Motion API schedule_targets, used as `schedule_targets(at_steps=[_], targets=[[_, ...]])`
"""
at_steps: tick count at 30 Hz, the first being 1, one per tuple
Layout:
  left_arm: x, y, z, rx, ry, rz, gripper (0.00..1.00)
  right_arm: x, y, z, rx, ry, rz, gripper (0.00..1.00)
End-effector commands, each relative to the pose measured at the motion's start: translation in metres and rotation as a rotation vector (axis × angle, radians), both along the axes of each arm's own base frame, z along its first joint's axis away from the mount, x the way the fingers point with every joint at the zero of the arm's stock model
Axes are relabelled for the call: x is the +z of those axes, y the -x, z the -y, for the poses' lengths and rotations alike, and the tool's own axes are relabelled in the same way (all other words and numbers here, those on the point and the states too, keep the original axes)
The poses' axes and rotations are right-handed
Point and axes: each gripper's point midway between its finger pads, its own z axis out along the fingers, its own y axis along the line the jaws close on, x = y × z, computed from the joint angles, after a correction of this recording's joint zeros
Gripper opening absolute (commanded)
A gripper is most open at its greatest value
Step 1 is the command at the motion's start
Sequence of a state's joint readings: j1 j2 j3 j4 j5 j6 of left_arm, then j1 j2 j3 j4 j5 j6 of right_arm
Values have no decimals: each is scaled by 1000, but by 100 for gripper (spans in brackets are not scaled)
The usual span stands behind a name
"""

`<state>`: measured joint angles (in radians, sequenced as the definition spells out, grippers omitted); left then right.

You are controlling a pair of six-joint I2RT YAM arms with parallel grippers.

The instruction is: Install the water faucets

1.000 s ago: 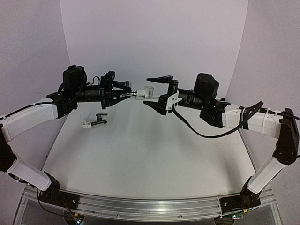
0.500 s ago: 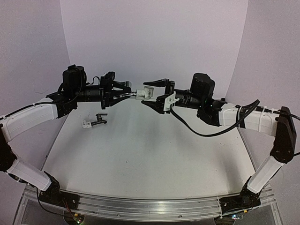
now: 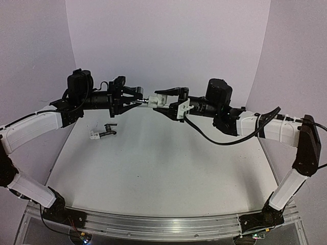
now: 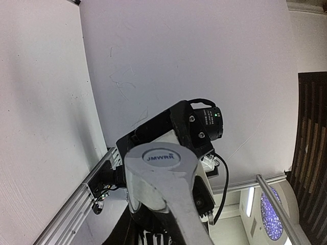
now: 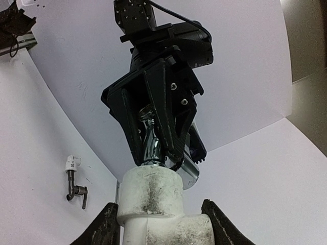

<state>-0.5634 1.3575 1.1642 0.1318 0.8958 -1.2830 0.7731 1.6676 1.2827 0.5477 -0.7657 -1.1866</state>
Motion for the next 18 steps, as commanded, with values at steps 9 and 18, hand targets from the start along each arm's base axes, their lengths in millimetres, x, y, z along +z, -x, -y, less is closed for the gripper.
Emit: schedule_targets(at_steps=[9, 18], targets=[[59, 23, 1, -127, 74, 646, 0, 31, 23, -7, 152, 21, -260, 0], [55, 55, -7, -164, 82, 1553, 0, 51, 34, -8, 240, 34, -662, 0]])
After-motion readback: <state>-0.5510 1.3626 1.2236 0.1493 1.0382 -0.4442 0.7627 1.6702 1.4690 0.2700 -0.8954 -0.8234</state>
